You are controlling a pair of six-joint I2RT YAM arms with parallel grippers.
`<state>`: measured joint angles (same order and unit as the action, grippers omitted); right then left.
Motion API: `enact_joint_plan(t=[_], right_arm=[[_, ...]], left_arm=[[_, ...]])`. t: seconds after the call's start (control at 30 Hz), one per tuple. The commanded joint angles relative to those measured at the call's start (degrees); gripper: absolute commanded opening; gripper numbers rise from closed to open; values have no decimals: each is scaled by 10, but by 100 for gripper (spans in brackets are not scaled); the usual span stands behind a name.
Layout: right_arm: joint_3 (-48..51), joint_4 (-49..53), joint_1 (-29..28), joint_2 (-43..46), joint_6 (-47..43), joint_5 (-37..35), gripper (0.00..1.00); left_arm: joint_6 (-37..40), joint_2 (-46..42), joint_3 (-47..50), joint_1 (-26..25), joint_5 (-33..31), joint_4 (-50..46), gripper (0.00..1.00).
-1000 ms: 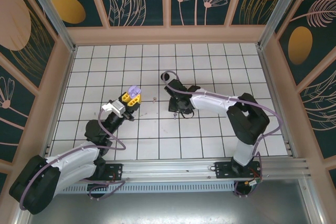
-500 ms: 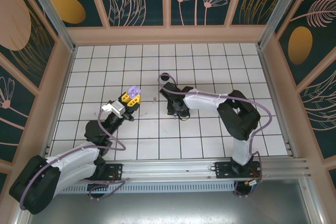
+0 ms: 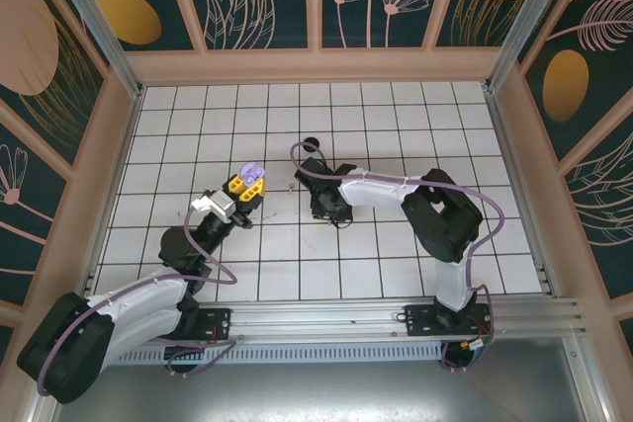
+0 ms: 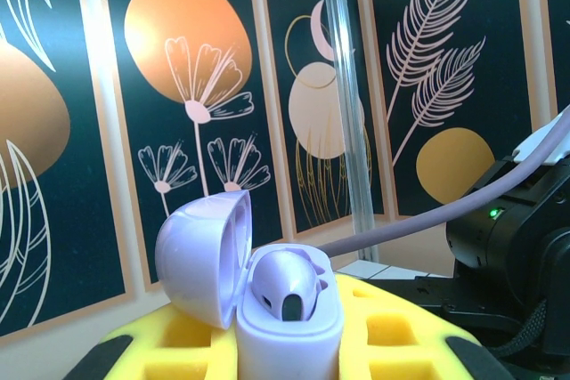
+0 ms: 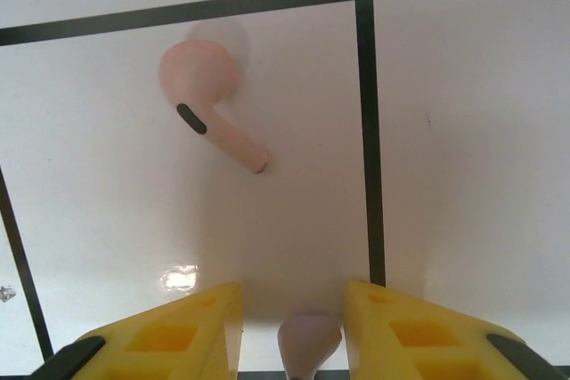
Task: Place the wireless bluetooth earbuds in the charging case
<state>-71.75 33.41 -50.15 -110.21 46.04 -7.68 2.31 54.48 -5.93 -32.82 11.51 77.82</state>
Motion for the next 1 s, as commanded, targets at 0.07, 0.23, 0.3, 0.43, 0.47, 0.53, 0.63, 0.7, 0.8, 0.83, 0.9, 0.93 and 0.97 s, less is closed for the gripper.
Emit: enact_joint_plan(t=[0.07,0.23,0.3,0.43,0.47,0.53,0.63,0.7,0.8,0.83,0.9,0.93,0.97], right_arm=[[4,22,-8,0,14,-15,35],[12,16,-9,1,15,-13,34],[15,13,-9,0,15,-13,34],[18,9,-9,-3,12,-13,32],[19,9,-9,-4,12,-13,31],[21,7,-8,-4,12,-12,30],[25,3,-7,-4,11,-9,29],[27,-1,-7,-3,11,-8,28],[32,-6,-7,0,10,-4,25],[33,-7,-7,1,9,-3,25],[37,-12,-7,6,9,-2,22],[39,-14,-7,9,9,-1,21],[41,-16,-7,13,9,-2,20]], left_arm=[[9,0,3,-2,6,31,0],[8,2,1,-2,6,32,0],[8,2,0,-2,7,30,0],[8,1,-1,-2,8,28,0],[7,2,-2,-2,8,27,0],[6,0,-3,-2,9,25,0],[8,0,-5,-2,9,23,0],[8,0,-7,-2,10,19,0],[6,0,-10,-2,11,16,0],[7,1,-11,-2,11,16,0],[5,2,-13,-2,11,13,0],[6,2,-14,-2,12,12,0],[5,2,-16,-2,12,10,0]])
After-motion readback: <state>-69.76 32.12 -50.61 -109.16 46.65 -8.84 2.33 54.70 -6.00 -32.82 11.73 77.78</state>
